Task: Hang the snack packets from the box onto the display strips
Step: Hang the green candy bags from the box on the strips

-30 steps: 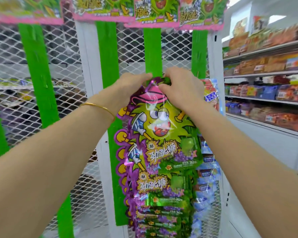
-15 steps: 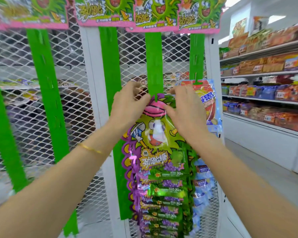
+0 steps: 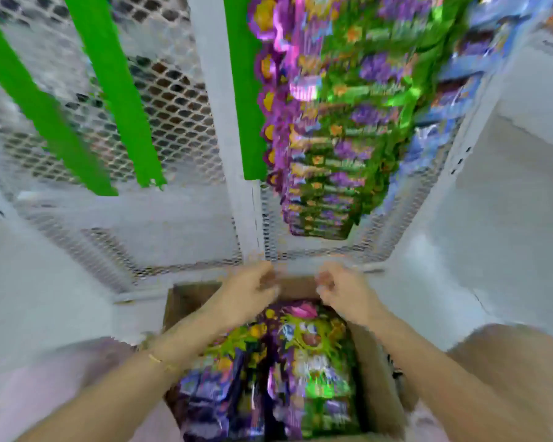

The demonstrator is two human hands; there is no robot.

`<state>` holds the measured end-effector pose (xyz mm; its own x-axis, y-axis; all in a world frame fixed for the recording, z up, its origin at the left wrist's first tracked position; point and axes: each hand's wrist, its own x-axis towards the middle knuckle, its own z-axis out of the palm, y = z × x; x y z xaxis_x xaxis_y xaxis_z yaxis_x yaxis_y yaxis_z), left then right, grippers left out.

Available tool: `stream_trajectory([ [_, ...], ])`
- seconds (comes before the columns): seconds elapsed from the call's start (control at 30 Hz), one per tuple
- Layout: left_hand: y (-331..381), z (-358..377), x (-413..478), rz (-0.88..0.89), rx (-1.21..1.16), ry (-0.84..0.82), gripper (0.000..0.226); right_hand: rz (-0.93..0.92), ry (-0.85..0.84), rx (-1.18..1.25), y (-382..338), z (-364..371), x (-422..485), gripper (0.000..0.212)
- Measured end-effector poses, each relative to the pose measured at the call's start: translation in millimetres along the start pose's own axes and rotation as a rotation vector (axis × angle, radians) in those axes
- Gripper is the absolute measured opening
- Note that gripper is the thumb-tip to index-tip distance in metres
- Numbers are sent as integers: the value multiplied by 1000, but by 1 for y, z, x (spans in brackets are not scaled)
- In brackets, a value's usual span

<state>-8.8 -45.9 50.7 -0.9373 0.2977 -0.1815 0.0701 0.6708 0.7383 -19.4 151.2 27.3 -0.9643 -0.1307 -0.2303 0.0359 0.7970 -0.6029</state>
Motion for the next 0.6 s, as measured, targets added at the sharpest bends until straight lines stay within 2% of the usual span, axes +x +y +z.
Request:
stream_trajectory([
  [0.1, -29, 14, -5, -83, -51, 2, 35, 161, -112, -106, 47, 60, 2, 34],
  [0.13, -34, 16, -3, -106, -45, 3, 31, 186, -165, -137, 58, 77, 1, 46],
  [0.23, -39, 19, 7, -125, -77, 0, 27, 247, -379, -201, 71, 115, -1, 100],
  [0.27, -40, 18, 11, -128, -89, 5, 27, 296, -434, -206, 71, 124, -2, 111],
  [0.33, -42, 16, 15, -133, -92, 5, 26, 359, -460, -248, 69, 139, -5, 119],
  [0.4, -45, 18, 14, -162, -97, -24, 25, 360, -408, -332, 64, 148, -9, 114],
  [0.43, -45, 19, 13, -174, -107, -34, 24, 353, -375, -358, 62, 150, -10, 105],
  [0.6, -41, 22, 9, -206, -166, -52, 21, 272, -243, -379, 49, 119, -6, 32],
])
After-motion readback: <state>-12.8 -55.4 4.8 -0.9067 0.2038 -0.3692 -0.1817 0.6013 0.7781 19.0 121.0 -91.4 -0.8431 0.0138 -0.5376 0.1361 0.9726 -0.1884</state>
